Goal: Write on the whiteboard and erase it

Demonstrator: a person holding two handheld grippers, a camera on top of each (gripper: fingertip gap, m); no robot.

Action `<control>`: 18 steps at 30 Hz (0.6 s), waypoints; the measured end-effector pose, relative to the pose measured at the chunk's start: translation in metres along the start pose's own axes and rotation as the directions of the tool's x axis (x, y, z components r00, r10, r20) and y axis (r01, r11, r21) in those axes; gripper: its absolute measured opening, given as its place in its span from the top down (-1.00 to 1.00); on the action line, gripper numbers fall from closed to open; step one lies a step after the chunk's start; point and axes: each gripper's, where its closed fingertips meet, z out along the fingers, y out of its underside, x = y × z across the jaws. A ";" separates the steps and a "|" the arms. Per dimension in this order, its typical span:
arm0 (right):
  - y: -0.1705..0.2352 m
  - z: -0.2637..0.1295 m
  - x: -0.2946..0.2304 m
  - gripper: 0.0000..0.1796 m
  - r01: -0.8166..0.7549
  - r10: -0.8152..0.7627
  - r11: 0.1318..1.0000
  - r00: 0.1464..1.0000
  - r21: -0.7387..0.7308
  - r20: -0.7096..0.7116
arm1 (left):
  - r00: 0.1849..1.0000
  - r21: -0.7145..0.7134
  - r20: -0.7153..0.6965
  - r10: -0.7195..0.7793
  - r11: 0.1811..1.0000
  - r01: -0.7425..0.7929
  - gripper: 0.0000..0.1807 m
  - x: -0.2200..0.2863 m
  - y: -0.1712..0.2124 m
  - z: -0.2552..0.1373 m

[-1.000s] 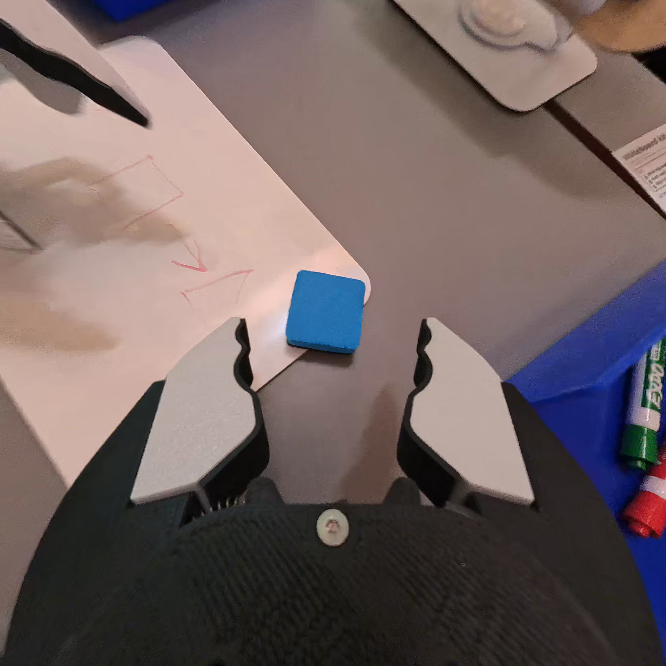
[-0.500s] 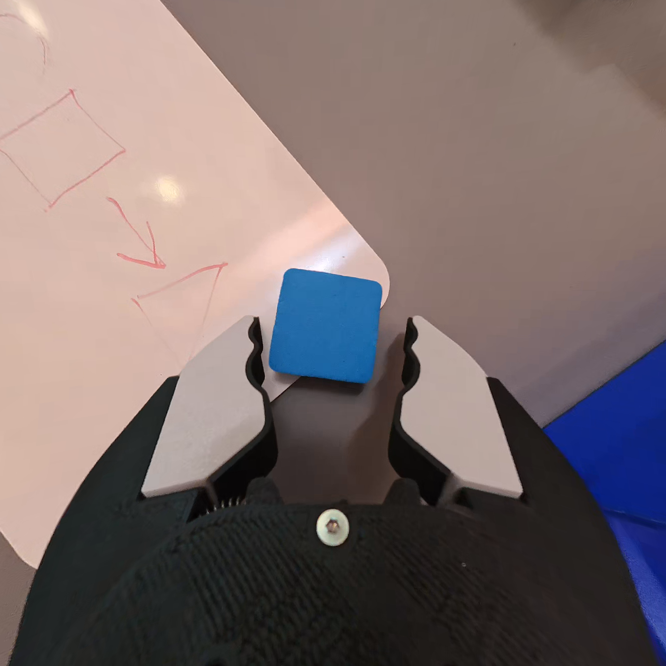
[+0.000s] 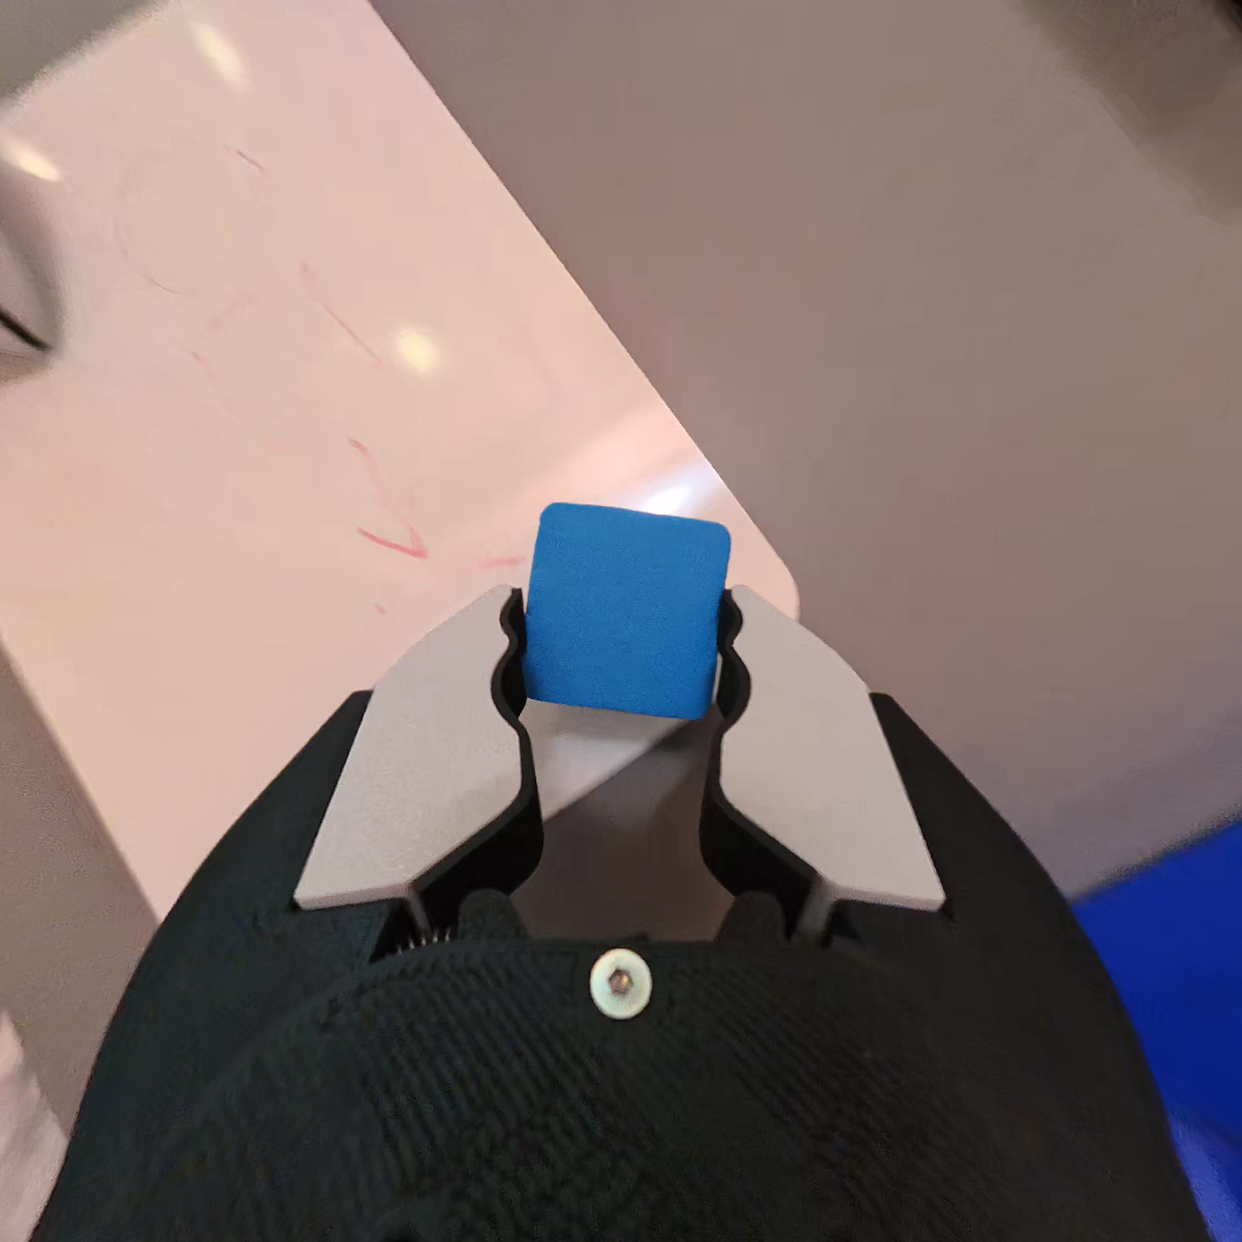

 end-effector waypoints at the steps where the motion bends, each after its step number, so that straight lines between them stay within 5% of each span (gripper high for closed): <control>1: -0.011 0.001 -0.009 0.38 0.029 -0.030 0.999 0.999 0.026 0.025 | 1.000 -0.007 0.007 0.009 1.000 -0.009 1.00 0.000 0.001 0.000; 8: -0.088 0.047 -0.077 0.38 0.270 -0.280 0.958 0.954 0.096 0.104 | 0.999 0.001 0.041 0.026 1.000 -0.026 1.00 -0.005 0.001 -0.001; 13: -0.106 0.088 -0.116 0.38 0.385 -0.384 0.922 0.907 0.032 0.170 | 0.996 -0.027 -0.037 0.080 0.996 -0.081 1.00 0.009 0.017 -0.012; 18: -0.108 0.107 -0.137 0.38 0.444 -0.430 0.896 0.869 -0.003 0.246 | 0.982 -0.049 -0.113 -0.154 0.988 0.149 1.00 0.012 0.026 -0.021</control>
